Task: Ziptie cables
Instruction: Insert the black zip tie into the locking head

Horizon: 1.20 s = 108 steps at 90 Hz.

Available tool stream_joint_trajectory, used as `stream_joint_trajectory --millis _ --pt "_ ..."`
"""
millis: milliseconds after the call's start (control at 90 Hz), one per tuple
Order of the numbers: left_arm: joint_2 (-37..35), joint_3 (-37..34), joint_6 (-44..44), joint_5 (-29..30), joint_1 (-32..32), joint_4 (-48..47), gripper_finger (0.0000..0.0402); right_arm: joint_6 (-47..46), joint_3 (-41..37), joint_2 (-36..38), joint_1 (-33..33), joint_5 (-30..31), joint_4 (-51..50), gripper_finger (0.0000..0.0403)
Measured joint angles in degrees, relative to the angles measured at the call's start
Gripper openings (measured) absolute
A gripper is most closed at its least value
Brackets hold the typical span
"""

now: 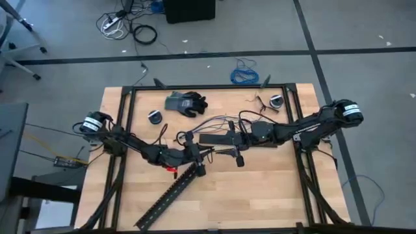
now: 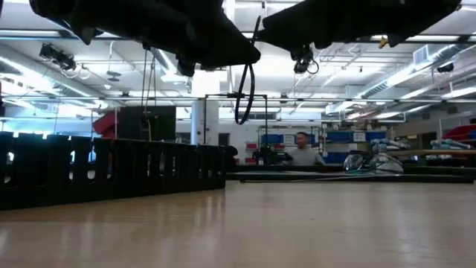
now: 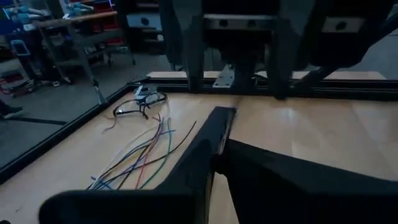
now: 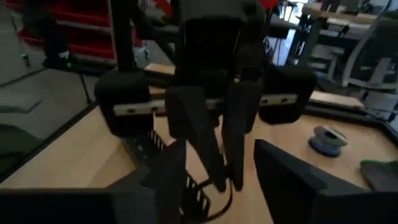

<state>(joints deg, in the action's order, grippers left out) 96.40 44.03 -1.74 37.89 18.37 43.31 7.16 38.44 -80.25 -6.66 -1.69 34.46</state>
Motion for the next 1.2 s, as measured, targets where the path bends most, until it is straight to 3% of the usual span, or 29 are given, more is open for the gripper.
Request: stream_joint_trajectory --millis 222,722,1200 --pt "-0.02 0.00 -0.01 0.00 0.00 0.00 0.0028 0.42 -0.03 0.00 0.00 0.13 1.90 0.0204" --pt "-0.02 0.02 -0.01 -0.13 -0.83 0.04 0.0028 0.50 -0.07 -0.26 0.00 0.13 2.34 0.0126" --pt "-0.04 0.11 -0.01 -0.68 -1.51 0.08 0.0028 2.82 -0.07 -0.26 0.09 0.14 3.59 0.0116"
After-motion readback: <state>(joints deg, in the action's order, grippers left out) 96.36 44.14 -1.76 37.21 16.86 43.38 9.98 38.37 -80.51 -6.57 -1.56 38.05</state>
